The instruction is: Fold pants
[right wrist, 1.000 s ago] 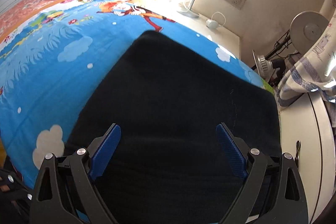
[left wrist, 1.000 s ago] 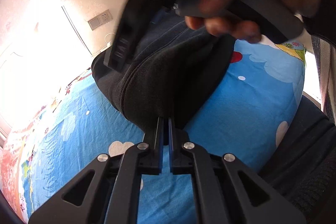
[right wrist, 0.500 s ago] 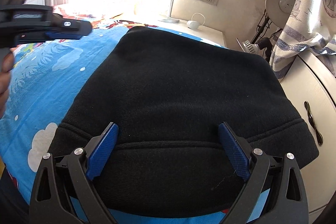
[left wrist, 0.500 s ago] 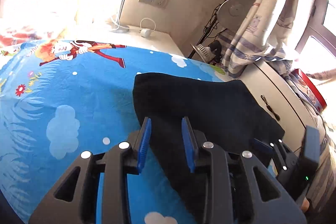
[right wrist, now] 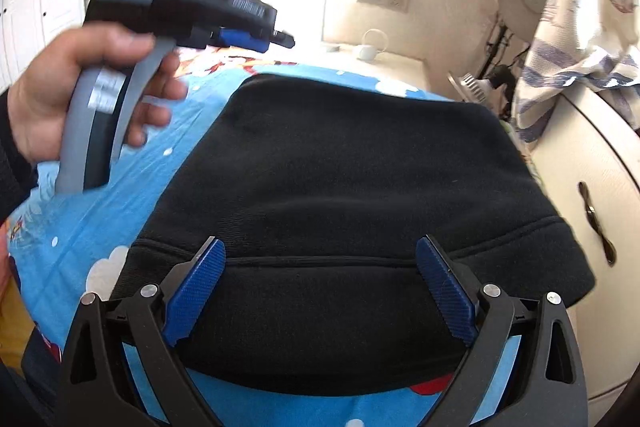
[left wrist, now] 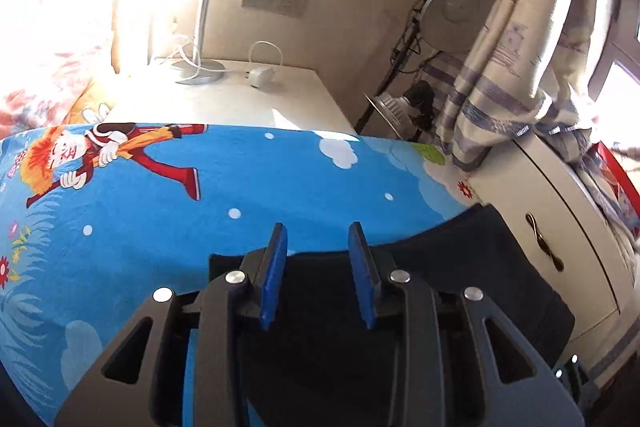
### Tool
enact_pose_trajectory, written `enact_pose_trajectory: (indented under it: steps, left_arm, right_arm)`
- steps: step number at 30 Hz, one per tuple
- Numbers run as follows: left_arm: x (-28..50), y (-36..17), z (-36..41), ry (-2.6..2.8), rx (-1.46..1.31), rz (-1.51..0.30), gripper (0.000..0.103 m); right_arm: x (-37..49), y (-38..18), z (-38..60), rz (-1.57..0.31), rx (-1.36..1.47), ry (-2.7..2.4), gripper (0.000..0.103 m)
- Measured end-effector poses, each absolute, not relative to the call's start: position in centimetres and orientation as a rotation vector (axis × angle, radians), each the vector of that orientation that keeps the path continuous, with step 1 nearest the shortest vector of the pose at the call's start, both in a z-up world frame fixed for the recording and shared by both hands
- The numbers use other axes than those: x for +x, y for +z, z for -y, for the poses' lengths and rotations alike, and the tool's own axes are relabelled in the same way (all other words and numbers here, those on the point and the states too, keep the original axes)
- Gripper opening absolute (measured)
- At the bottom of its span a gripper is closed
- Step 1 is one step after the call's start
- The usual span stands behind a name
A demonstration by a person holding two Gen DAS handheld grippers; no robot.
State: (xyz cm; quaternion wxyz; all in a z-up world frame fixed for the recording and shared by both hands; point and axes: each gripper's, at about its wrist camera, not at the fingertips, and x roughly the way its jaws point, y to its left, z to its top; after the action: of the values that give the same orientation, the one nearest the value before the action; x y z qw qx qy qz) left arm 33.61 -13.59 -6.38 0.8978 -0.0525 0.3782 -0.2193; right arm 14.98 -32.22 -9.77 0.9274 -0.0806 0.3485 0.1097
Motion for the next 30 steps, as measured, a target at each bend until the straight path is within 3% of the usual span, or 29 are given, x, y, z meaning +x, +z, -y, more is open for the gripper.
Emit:
enact_pose_trajectory:
  steps: [3,8,11,15,17,18,21,30]
  left_arm:
    - [32.8,-8.5,16.2,-0.509,-0.025,-0.830,0.032]
    - [34.5,-10.6,18.3,-0.365,0.080,-0.884,0.030]
    - [33.0,-7.3,20.6,-0.336,0.130,-0.732,0.059]
    - [32.7,-4.8,26.3,-0.524,0.185,-0.715,0.063]
    - [33.4,-4.6,29.8,-0.600,0.234,-0.761,0.059]
    - [34.0,-4.9,31.6,-0.653,0.244,-0.796,0.046]
    - [35.5,-6.3,36.4,-0.724,0.302,-0.869,0.028]
    - [37.3,-10.3,40.7,-0.689,0.362,-0.987,0.028]
  right_arm:
    - [14.4,-8.1,36.4,-0.612,-0.055,0.116,0.093]
    - [16.1,-10.9,40.2,-0.739,-0.049,0.047,0.093]
    - [15.3,-11.2,39.6,-0.724,-0.080,0.013,0.093]
    - [15.1,-11.2,40.1,-0.745,-0.038,-0.001,0.093]
    - [15.2,-11.1,40.3,-0.759,-0.027,0.005,0.093]
    - [15.3,-11.1,40.4,-0.766,-0.018,0.009,0.093]
    - [15.4,-11.2,40.5,-0.784,-0.003,0.007,0.093]
    - [15.5,-11.6,41.4,-0.802,0.027,0.026,0.094]
